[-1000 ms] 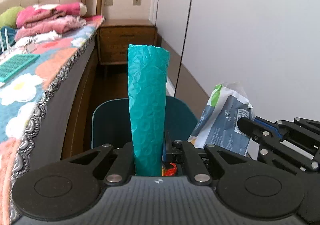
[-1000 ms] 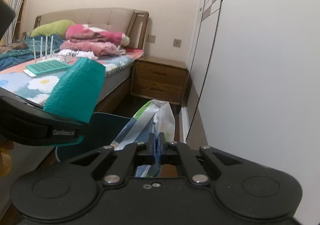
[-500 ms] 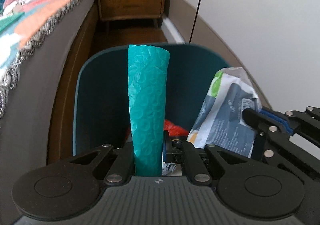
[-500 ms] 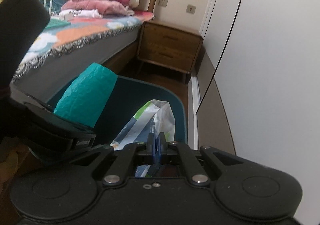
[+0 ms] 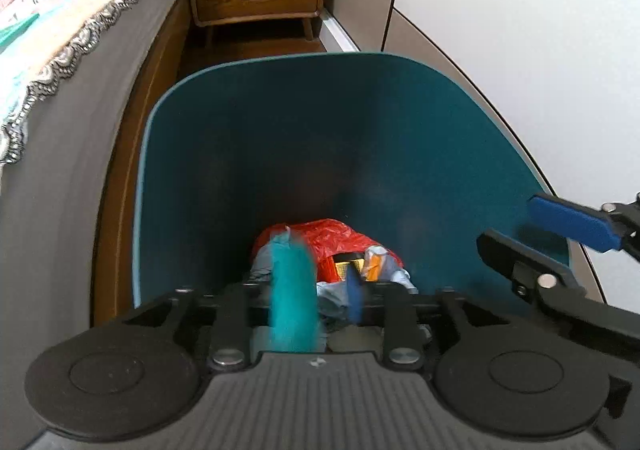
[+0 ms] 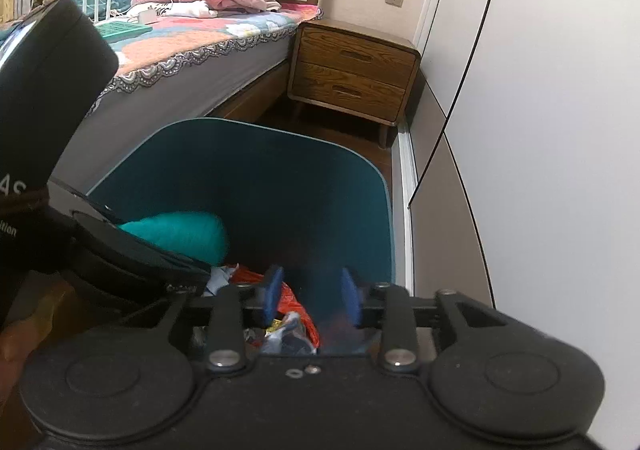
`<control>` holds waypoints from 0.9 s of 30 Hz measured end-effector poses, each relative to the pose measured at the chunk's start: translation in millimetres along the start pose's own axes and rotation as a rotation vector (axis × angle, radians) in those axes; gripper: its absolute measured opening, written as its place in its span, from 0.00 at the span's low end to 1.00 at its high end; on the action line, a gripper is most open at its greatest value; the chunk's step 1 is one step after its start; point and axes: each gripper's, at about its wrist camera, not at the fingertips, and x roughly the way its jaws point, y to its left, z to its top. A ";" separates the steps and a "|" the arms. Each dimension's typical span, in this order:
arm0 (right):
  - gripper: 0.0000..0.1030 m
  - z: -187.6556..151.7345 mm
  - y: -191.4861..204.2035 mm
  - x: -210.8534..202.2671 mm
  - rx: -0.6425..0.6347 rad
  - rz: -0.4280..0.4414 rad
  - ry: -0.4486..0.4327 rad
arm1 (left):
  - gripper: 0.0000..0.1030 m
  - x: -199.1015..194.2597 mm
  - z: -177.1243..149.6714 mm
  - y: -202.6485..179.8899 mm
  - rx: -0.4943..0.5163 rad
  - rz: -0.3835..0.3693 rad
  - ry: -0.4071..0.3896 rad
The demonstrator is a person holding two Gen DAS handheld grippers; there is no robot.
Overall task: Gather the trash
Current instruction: 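Open both tools over the basket to drop the wrap and bag, then lower both open tools to the trash pile on the floor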
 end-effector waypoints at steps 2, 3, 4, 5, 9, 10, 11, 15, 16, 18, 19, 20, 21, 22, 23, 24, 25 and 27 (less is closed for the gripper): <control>0.37 -0.9 -2.5 -4.5 0.002 -0.005 -0.011 | 0.44 -9.8 -4.5 -2.8 0.005 -0.008 -0.026; 0.39 -1.1 -4.5 -7.3 0.010 -0.002 -0.016 | 0.47 -14.0 -4.2 -3.4 0.006 -0.008 -0.035; 0.41 -1.6 -6.7 -12.3 0.020 0.001 -0.022 | 0.50 -19.6 -5.2 -4.8 0.008 -0.004 -0.047; 0.42 -1.8 -8.7 -17.0 0.028 0.002 -0.031 | 0.56 -25.2 -5.3 -6.0 0.009 0.001 -0.062; 0.54 -5.7 -17.0 -40.6 0.058 0.015 -0.070 | 0.62 -54.7 -13.4 -9.6 -0.001 -0.019 -0.122; 0.56 -7.7 -19.4 -47.3 0.065 0.023 -0.078 | 0.62 -60.9 -16.0 -10.2 -0.006 -0.022 -0.129; 0.56 -10.0 -21.3 -54.2 0.068 0.030 -0.086 | 0.62 -67.4 -19.5 -11.7 -0.007 -0.021 -0.139; 0.61 -25.8 -29.2 -79.0 0.087 0.049 -0.113 | 0.62 -93.9 -36.7 -19.0 0.003 -0.005 -0.188; 0.62 -28.2 -31.8 -81.5 0.094 0.056 -0.114 | 0.62 -98.7 -41.7 -20.7 0.005 -0.006 -0.198; 0.63 -39.8 -35.5 -91.3 0.101 0.067 -0.117 | 0.63 -107.6 -53.4 -22.3 0.001 -0.008 -0.216; 0.67 -45.0 -36.6 -94.6 0.102 0.066 -0.117 | 0.64 -111.6 -60.1 -23.4 -0.002 -0.007 -0.221; 0.68 -53.1 -37.0 -99.0 0.102 0.066 -0.116 | 0.64 -115.0 -67.8 -25.4 -0.007 -0.003 -0.226; 0.68 -61.5 -38.0 -101.1 0.098 0.067 -0.110 | 0.64 -118.0 -75.2 -27.2 -0.014 -0.003 -0.233; 0.68 -68.7 -38.2 -102.8 0.094 0.066 -0.104 | 0.64 -119.9 -82.3 -29.3 -0.017 -0.007 -0.235; 0.68 -78.6 -39.0 -103.1 0.091 0.065 -0.093 | 0.64 -121.3 -89.8 -31.8 -0.019 -0.005 -0.237; 0.69 -85.6 -38.7 -102.6 0.092 0.065 -0.084 | 0.64 -122.1 -97.7 -34.5 -0.022 0.003 -0.245; 0.70 -94.2 -39.0 -101.0 0.098 0.067 -0.071 | 0.64 -121.9 -105.5 -37.5 -0.021 0.010 -0.248; 0.71 -113.7 -40.6 -97.2 0.112 0.069 -0.039 | 0.64 -119.1 -122.0 -42.6 -0.030 0.019 -0.254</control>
